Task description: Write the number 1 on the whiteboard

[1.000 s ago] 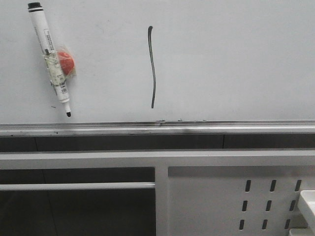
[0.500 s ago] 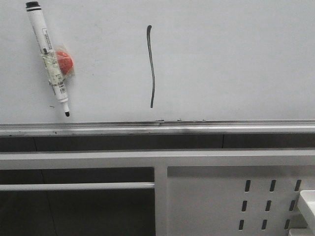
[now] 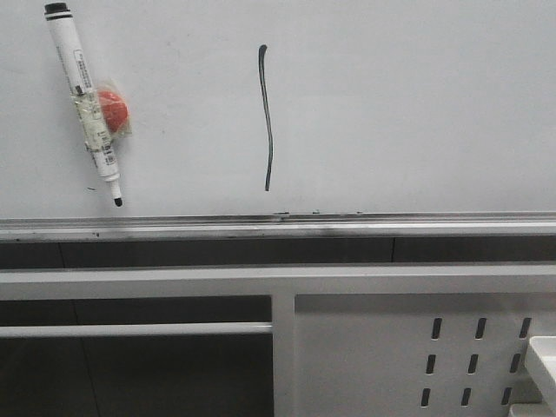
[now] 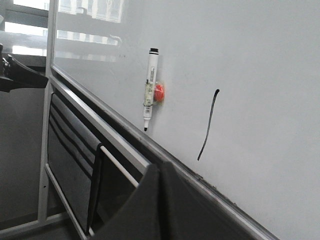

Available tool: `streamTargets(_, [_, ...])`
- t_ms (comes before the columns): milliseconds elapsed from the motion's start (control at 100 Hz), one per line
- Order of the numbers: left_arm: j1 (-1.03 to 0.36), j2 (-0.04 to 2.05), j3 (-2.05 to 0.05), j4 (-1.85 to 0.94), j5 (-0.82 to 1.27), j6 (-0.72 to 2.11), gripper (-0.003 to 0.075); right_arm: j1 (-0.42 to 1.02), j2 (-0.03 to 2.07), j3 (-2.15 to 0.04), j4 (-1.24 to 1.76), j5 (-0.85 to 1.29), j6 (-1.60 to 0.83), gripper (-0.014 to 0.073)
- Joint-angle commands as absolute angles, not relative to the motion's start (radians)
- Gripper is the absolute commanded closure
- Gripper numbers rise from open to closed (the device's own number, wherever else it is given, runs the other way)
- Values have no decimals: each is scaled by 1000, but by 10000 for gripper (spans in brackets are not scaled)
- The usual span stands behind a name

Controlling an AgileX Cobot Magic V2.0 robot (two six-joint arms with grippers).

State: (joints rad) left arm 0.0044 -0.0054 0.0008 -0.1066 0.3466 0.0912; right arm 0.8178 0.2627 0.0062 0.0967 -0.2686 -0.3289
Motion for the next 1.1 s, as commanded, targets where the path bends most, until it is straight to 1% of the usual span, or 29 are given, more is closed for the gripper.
streamTargets(0, [7,-26,38,-121,280,93,740,812,269,-12,98,-353,-329,663])
streamTargets(770, [7,-26,38,-121,278,93,740,812,269,-7,92,-353,-333,663])
streamTargets(860, [7,-26,38,-121,278,93,740,812,269,25,92,-415,-339,663])
streamTargets(990, [7,-26,38,-121,278,93,740,812,256,21,92,-381,-339,663])
streamTargets(1090, [7,-26,38,-121,278,93,740,772,231,21,96,-375,-339,663])
